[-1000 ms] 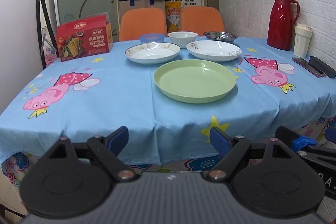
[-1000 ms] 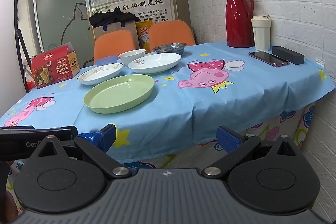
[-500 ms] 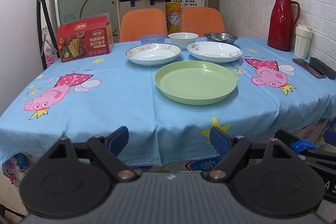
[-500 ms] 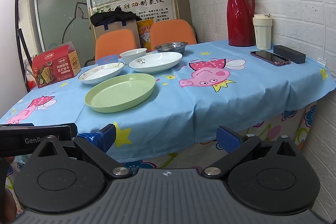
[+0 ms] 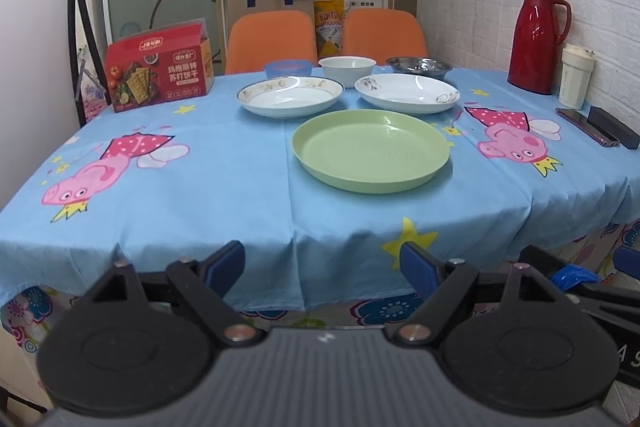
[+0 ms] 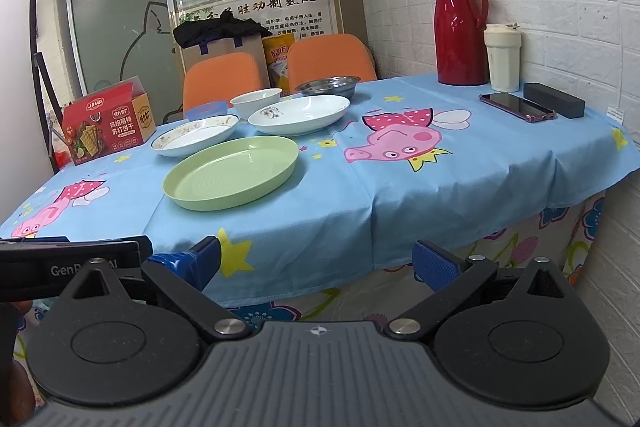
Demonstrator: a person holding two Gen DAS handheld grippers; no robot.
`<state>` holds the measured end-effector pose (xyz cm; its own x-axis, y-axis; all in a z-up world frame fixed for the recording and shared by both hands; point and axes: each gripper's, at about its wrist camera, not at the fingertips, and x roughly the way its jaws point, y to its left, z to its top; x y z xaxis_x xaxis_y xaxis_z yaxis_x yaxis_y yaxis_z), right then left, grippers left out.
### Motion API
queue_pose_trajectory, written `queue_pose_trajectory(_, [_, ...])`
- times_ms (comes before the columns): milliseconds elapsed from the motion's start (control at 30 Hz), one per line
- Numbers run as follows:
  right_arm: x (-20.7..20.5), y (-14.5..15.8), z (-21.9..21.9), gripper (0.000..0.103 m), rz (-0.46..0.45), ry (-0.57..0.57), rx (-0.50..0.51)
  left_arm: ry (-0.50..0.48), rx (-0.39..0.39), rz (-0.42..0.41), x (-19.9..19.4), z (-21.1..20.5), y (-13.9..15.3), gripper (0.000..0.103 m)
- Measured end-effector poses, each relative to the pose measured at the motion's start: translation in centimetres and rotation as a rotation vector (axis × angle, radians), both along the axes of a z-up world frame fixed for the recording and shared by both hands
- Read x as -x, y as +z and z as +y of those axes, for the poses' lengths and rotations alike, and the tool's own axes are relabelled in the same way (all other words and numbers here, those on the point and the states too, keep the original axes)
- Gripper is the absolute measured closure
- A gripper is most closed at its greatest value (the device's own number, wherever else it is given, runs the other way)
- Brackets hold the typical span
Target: Organize plates and bowls
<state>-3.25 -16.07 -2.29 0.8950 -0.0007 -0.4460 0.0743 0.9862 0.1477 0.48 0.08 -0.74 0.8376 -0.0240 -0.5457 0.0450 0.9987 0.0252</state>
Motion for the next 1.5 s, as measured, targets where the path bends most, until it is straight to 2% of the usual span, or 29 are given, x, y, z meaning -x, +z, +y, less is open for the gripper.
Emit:
queue_pose_trajectory(233, [0.0, 0.0, -0.2, 0.013, 0.000, -0.002, -0.002, 0.019, 0.010, 0.000, -0.1, 0.4, 0.0, 0.020])
queue_pose_trajectory(533, [-1.5, 0.4, -0.1, 0.013, -0.017, -0.011, 0.017, -0.013, 0.006, -0.011, -1.3, 1.4, 0.0, 0.020])
queue_pose_trajectory(700, [-3.8, 0.4, 0.2, 0.013, -0.021, 0.006, 0.098, 0.032, 0.036, 0.034, -4.3, 3.4, -0.8, 0.020])
queue_pose_trajectory(900, [-7.5, 0.0, -1.5, 0.014, -0.006, 0.068, 0.029, 0.082, 0.075, 0.120, -8.2, 5.4, -1.1, 0.021])
queue_pose_trajectory(1033, [-10.8, -0.2, -1.2, 0.014, 0.028, 0.120, 0.035, 0.082, 0.097, 0.154, -10.8, 5.5, -0.7, 0.021])
queue_pose_trajectory(1267, [-16.1, -1.0, -0.5, 0.014, 0.118, 0.175, 0.063, 0.012, 0.117, 0.210, -16.3, 4.8, -0.7, 0.021])
queue_pose_trajectory(1500, [-19.9, -1.7, 0.5, 0.014, 0.185, 0.224, 0.091, -0.091, 0.237, 0.230, -20.5, 5.7, -1.3, 0.023])
